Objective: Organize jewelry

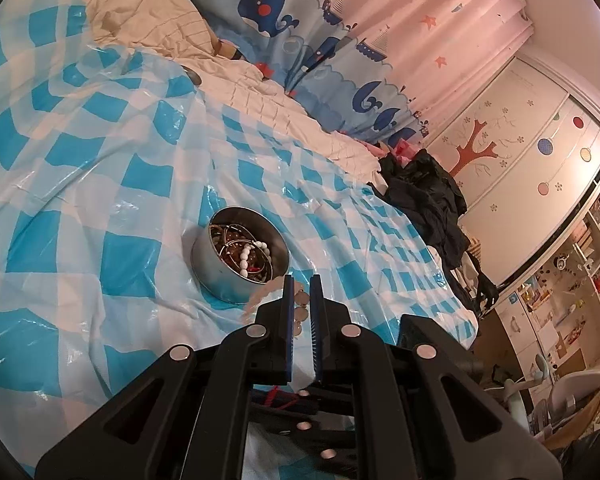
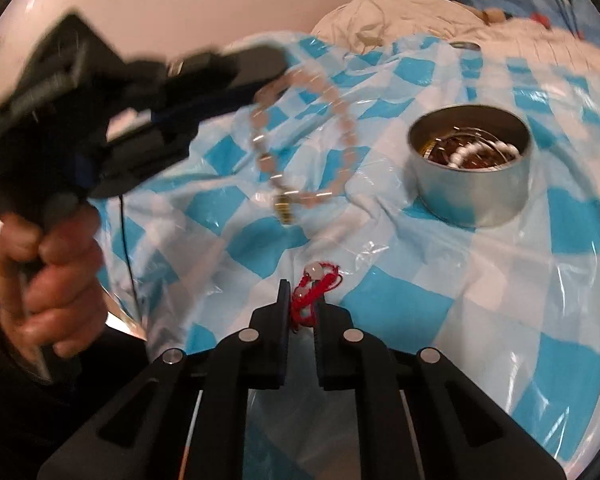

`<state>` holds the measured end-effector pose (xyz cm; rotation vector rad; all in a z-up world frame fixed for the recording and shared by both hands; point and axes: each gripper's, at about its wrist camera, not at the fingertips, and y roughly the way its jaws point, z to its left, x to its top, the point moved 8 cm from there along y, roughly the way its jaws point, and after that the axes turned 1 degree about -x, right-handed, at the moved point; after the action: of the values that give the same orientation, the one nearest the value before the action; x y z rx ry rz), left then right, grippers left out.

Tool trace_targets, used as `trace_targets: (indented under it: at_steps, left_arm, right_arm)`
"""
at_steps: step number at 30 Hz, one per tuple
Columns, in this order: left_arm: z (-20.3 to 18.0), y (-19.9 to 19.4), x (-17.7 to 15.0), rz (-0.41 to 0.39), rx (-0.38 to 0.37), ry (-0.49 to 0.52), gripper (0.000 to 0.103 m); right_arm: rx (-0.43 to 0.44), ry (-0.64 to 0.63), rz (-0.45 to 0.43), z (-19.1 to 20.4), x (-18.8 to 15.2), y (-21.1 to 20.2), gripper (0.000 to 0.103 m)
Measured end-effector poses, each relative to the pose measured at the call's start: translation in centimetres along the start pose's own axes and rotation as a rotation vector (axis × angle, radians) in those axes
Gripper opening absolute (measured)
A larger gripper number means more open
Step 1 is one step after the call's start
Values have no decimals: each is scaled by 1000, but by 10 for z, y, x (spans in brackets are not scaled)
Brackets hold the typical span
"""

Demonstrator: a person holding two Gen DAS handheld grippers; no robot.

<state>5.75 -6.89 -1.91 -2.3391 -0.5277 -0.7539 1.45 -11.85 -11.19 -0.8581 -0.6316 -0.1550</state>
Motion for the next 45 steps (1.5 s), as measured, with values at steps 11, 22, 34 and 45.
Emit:
trace_targets:
  at_steps: [11, 22, 34, 45]
  left_arm:
    - [-4, 13, 7, 6, -16, -13, 6]
    - [-12, 23, 9, 6, -15, -9, 6]
    - [-13, 21, 10, -3, -23, -12, 6]
    - [-18, 55, 49, -20, -64, -40, 6]
  right_arm:
    - [-8, 157, -155, -37, 32, -57, 4]
    - [-123, -19, 61, -5, -6, 9, 25]
    - [-114, 45, -82, -17, 3, -47, 10]
    - [-69, 209, -260, -70, 65, -109, 10]
